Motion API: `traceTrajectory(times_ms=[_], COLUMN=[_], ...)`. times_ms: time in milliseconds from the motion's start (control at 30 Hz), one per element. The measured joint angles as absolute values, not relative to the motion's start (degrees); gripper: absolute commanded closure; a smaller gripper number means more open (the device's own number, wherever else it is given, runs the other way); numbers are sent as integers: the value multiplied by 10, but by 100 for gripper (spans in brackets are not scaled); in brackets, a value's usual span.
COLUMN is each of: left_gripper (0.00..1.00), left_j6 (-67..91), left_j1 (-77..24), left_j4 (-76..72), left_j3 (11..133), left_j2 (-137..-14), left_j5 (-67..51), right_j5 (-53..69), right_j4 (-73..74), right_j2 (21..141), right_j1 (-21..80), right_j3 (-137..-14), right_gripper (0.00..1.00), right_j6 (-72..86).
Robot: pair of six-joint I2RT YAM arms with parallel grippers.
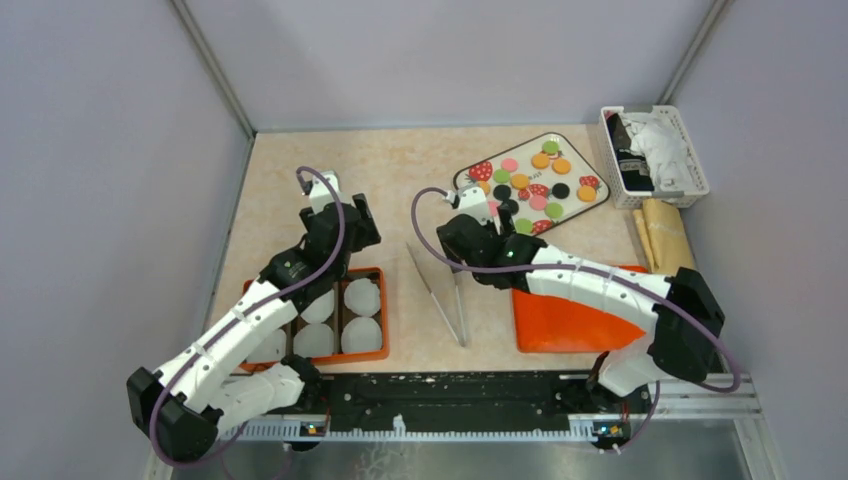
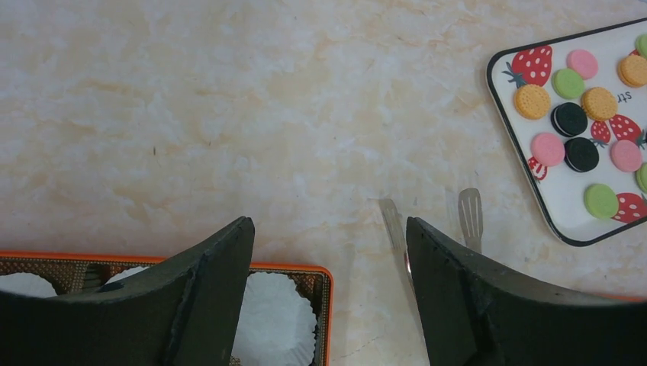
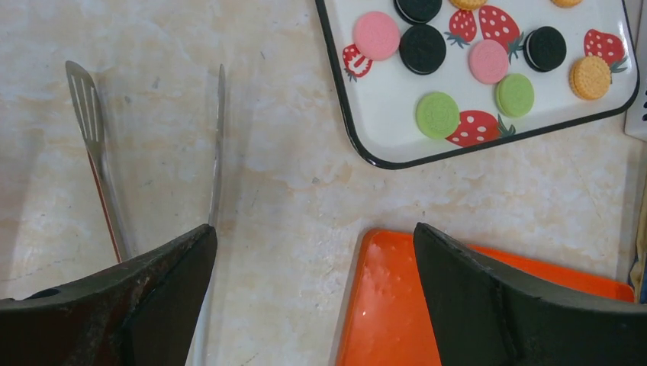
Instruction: Pack the cookies
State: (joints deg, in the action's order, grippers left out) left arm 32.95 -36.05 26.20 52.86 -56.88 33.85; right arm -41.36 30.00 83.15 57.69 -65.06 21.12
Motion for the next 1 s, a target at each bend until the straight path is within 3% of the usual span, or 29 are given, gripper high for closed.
traceTrajectory(times_ms=[233,600,1000], left_gripper=[18,18,16], left_j6=[327,320,313], left_j1=[-361,-361,-361], left_j4=[277,269,264], left_j3=[529,527,500], left_j2=[-564,-561,-567], left_j5=[341,320,312], right_j5=[-378,-163,-121], right_j4=[315,233,197], right_j2=[853,831,963], right_j1=[578,598,606], right_j3=[-658,-540,-566], right_gripper=[1,1,1], right_j6=[229,276,282])
